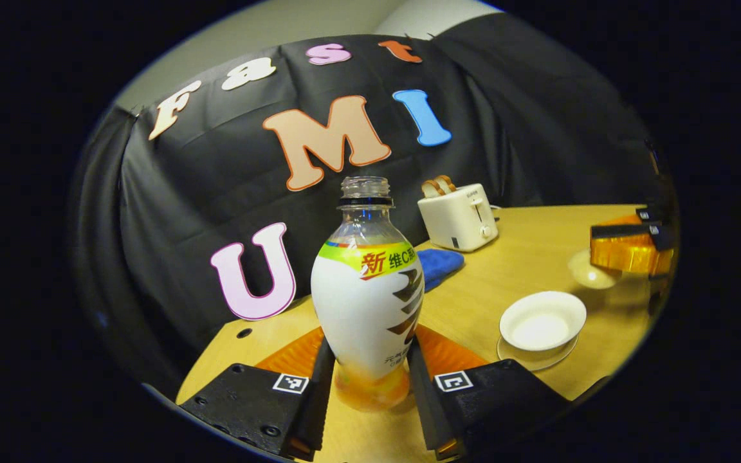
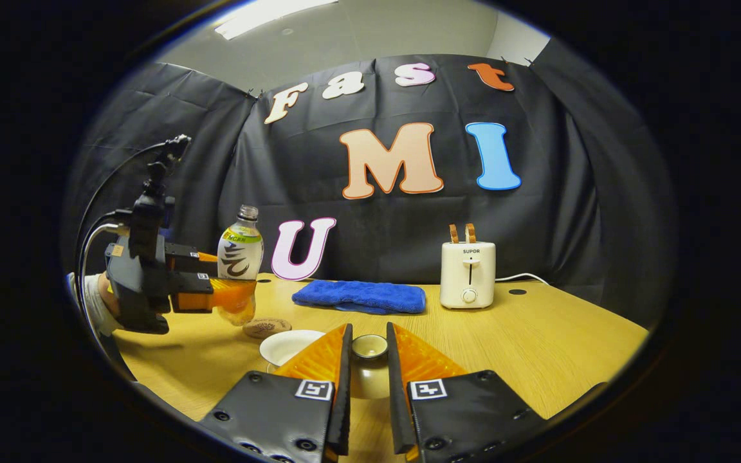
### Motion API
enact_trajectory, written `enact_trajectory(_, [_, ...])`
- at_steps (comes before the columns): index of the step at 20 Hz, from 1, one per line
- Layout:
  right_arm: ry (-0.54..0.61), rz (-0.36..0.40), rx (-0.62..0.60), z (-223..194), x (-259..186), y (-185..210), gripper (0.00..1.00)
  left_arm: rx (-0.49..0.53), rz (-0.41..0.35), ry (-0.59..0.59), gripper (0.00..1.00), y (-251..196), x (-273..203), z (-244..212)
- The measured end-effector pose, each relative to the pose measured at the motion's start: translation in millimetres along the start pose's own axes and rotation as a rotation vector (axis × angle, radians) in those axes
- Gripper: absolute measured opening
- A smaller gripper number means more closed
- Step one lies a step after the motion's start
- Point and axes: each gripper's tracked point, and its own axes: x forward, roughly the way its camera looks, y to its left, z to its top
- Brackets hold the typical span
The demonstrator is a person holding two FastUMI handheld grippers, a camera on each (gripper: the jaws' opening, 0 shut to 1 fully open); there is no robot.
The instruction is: Open the teacup lid with one hand, grasp the water bottle and pour water into the teacup with the other hand; after pouring, place the water bottle on the coaster and then close the teacup lid.
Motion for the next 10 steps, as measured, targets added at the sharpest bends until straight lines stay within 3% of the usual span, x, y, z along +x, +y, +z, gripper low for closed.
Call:
enact_trajectory(7, [-0.002,-0.004,0.000,0,0,-1,0.30,-0.296,0.022,-0.017,0.56,15,31,-7])
enact_trajectory(10, [-0.001,-0.004,0.000,0,1,-1,0.29,-0.321,0.044,-0.002,0.56,19,40,-17])
